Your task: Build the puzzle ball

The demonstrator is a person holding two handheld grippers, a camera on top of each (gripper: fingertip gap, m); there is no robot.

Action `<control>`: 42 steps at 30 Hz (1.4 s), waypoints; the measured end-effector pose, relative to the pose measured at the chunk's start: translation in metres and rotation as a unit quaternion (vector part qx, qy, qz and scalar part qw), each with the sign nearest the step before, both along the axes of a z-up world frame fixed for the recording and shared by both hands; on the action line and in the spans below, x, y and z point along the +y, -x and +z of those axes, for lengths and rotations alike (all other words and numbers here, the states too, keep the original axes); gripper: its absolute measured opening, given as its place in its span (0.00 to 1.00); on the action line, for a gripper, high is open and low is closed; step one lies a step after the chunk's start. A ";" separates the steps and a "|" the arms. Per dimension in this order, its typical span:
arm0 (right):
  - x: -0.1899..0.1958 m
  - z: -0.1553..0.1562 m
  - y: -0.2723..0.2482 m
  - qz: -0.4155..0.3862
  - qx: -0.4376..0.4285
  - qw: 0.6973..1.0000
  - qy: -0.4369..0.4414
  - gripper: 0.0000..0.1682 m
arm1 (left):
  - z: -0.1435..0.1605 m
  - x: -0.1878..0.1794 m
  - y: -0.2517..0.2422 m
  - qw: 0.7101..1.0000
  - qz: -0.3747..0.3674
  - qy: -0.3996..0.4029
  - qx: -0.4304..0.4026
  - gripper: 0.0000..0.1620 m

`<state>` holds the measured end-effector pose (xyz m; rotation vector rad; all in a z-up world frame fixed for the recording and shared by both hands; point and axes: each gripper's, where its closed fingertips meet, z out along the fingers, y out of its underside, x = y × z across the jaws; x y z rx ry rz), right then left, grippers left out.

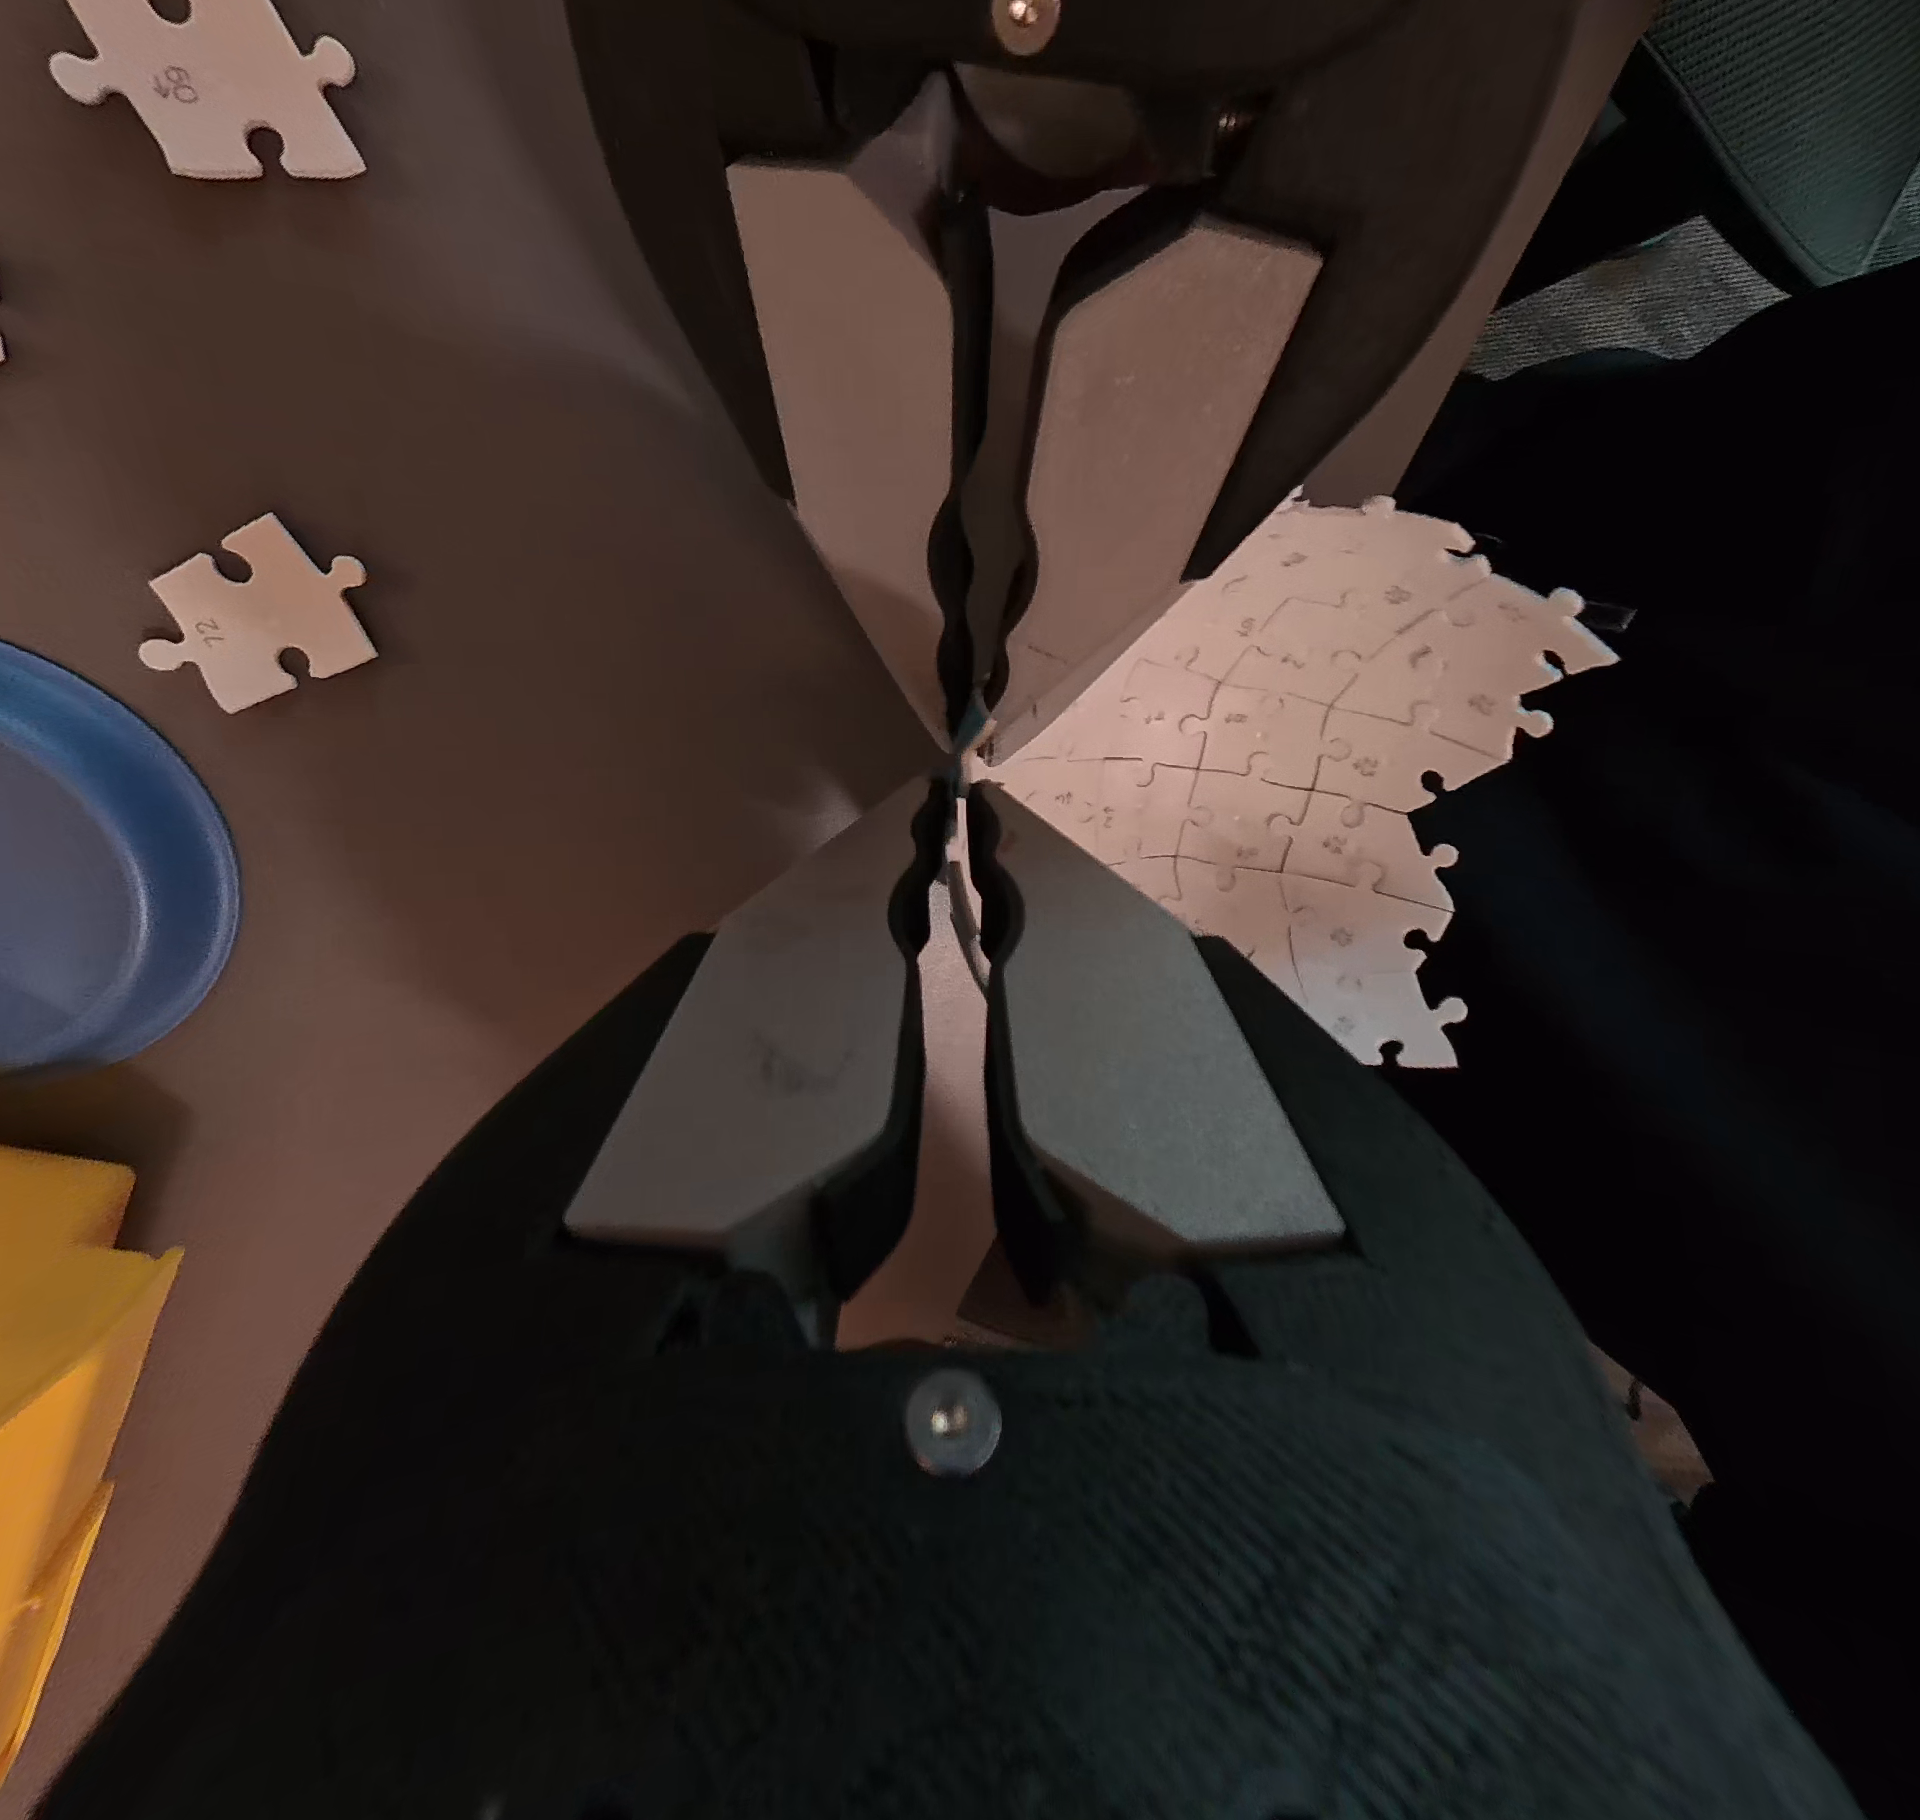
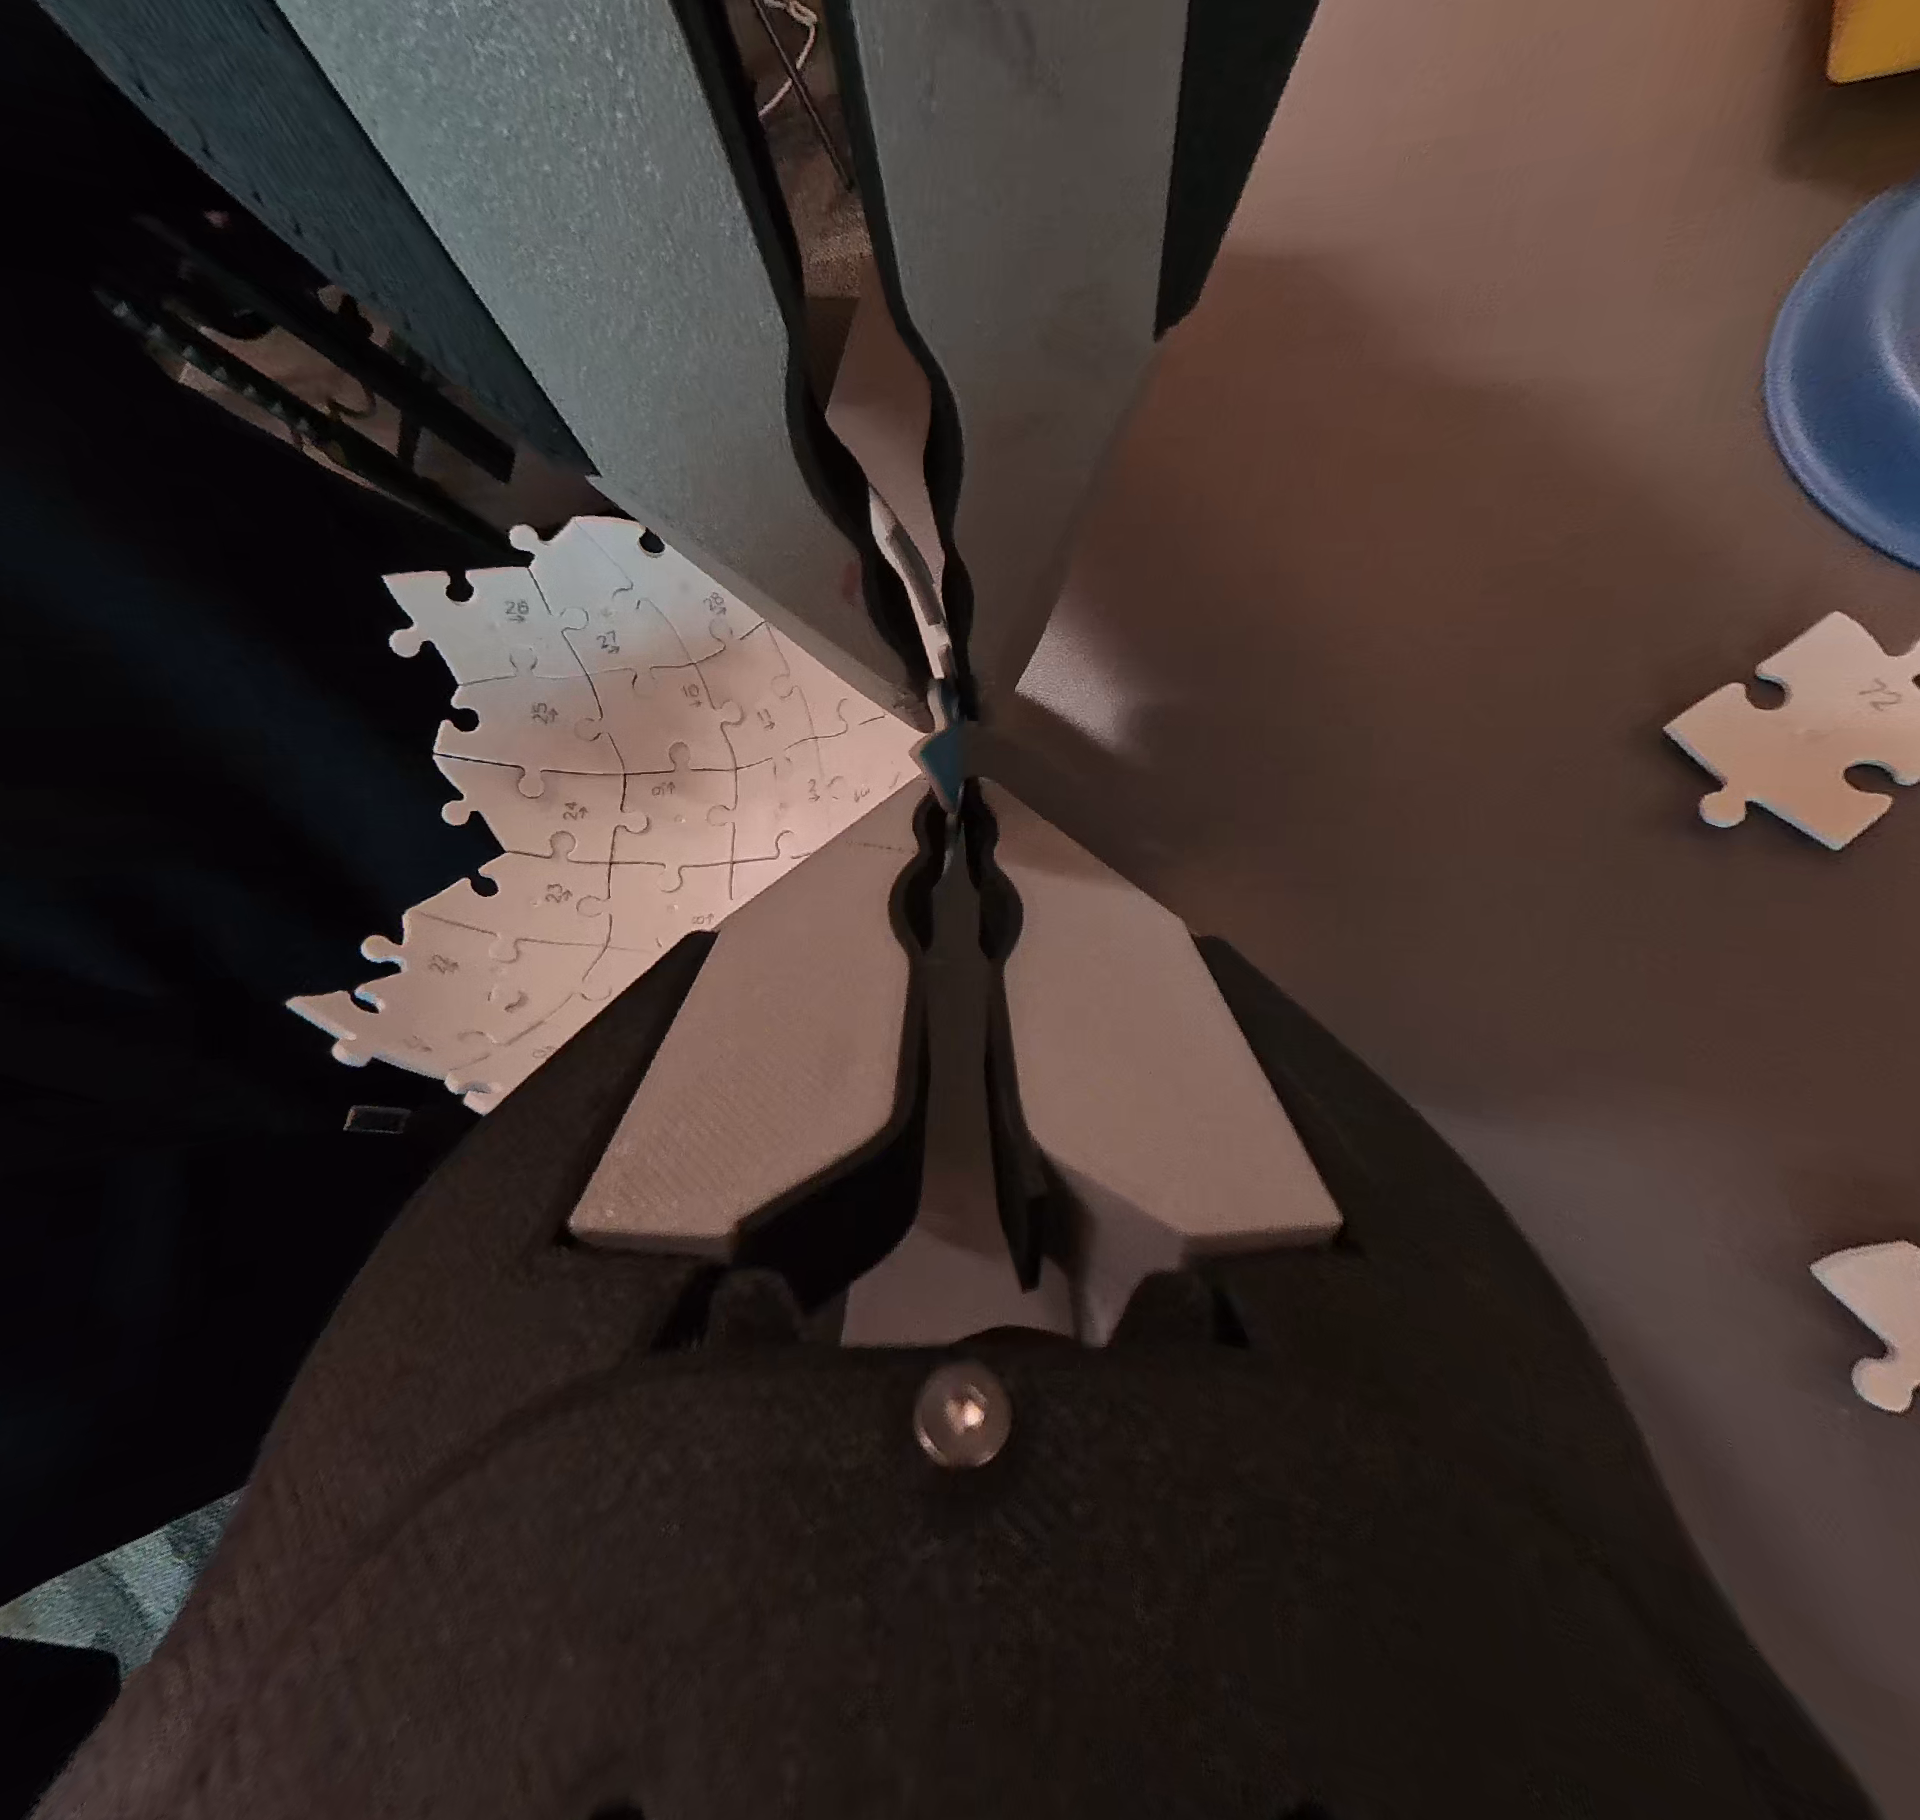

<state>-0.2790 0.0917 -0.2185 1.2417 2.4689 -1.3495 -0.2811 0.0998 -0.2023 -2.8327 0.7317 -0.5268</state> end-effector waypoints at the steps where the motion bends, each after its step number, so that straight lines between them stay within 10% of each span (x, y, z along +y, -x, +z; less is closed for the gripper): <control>1: 0.000 0.000 0.000 0.000 0.000 1.000 0.001 0.00 | 0.000 0.000 0.000 1.000 0.002 0.002 -0.001 0.01; 42: 0.083 0.046 0.006 -0.146 0.068 0.986 0.046 0.13 | -0.009 0.014 0.014 1.000 0.016 0.018 -0.005 0.02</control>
